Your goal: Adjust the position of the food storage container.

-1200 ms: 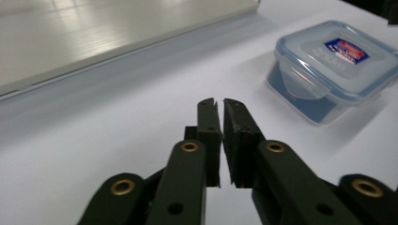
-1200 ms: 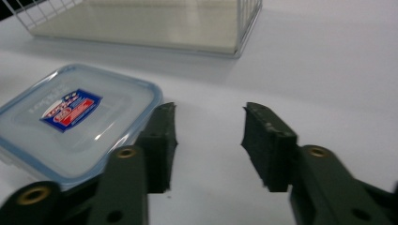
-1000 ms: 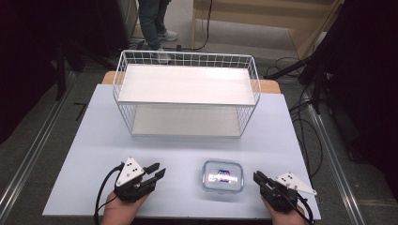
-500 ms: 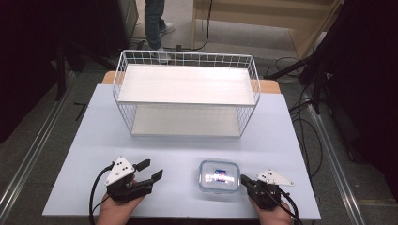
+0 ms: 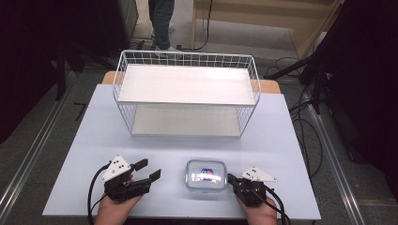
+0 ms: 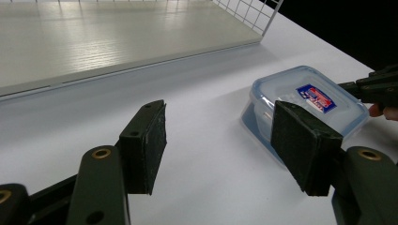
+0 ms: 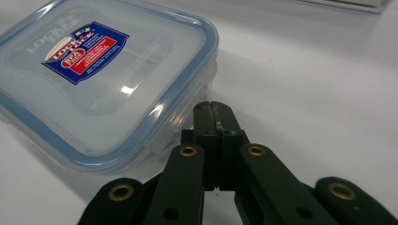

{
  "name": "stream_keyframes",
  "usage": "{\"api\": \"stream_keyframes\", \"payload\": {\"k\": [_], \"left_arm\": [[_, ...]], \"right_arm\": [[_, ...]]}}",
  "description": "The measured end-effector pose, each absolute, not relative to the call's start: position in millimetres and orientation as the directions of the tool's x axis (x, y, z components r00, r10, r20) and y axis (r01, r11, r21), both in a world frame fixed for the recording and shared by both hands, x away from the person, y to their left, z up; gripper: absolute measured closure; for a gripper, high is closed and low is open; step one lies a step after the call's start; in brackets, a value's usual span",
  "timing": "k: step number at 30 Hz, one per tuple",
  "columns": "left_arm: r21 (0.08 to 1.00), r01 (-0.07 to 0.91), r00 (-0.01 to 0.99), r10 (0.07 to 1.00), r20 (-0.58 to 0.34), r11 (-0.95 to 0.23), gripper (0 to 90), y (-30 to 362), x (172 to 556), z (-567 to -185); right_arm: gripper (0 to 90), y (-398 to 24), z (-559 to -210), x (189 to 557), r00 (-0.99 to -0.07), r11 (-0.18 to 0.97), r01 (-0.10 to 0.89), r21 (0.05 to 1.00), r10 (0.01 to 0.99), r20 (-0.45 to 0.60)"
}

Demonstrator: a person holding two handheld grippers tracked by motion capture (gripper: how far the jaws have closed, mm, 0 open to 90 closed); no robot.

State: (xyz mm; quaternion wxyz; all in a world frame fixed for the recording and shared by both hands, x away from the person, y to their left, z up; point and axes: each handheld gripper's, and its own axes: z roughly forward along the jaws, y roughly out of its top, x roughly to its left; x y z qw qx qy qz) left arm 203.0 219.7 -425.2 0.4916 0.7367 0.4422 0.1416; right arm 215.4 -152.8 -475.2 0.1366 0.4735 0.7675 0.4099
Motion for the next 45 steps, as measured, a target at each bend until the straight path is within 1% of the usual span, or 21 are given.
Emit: {"api": "stream_keyframes", "payload": {"k": [7, 17, 24, 27, 30, 33, 40, 41, 44, 45], "left_arm": [[0.846, 0.519, 0.569, 0.789, -0.232, -0.125, 35.9, 220.3, 202.6, -425.5], [0.839, 0.528, 0.578, 0.78, -0.241, -0.132, 35.8, 217.7, 203.1, -427.6], [0.836, 0.533, 0.579, 0.778, -0.246, -0.132, 35.7, 217.6, 203.9, -428.7], [0.835, 0.534, 0.579, 0.777, -0.246, -0.133, 35.8, 217.9, 204.3, -428.7], [0.827, 0.551, 0.575, 0.77, -0.276, -0.115, 35.6, 217.8, 205.2, -429.8], [0.826, 0.552, 0.579, 0.765, -0.281, -0.114, 35.4, 216.8, 205.7, -430.5], [0.822, 0.557, 0.584, 0.76, -0.285, -0.12, 34.8, 212.7, 205.8, -431.4], [0.822, 0.557, 0.584, 0.76, -0.284, -0.121, 34.3, 212.5, 205.9, -431.2], [0.818, 0.562, 0.584, 0.758, -0.291, -0.119, 33.6, 211.6, 206.0, -430.5], [0.819, 0.562, 0.588, 0.754, -0.294, -0.119, 32.7, 210.9, 206.3, -430.5]], "right_arm": [[90.0, -132.5, -478.5, 218.5, -0.556, 0.258, 0.601, 0.757, 0.815, 0.164], [90.0, -122.8, -475.5, 227.9, -0.556, 0.243, 0.591, 0.769, 0.813, 0.171], [90.0, -128.0, -474.2, 228.0, -0.551, 0.236, 0.589, 0.773, 0.817, 0.171], [90.0, -136.4, -473.6, 228.7, -0.538, 0.22, 0.596, 0.772, 0.823, 0.181], [90.0, -145.4, -471.7, 228.4, -0.53, 0.203, 0.6, 0.774, 0.826, 0.194], [89.8, -148.7, -468.7, 226.7, -0.528, 0.189, 0.598, 0.779, 0.824, 0.205], [84.7, -155.5, -456.7, 218.1, -0.548, 0.162, 0.577, 0.801, 0.803, 0.232], [81.7, -156.9, -454.2, 216.4, -0.556, 0.154, 0.573, 0.805, 0.795, 0.243], [79.3, -157.8, -452.1, 215.3, -0.562, 0.145, 0.572, 0.808, 0.787, 0.256], [74.5, -158.2, -450.1, 215.1, -0.566, 0.132, 0.574, 0.808, 0.777, 0.275]]}}
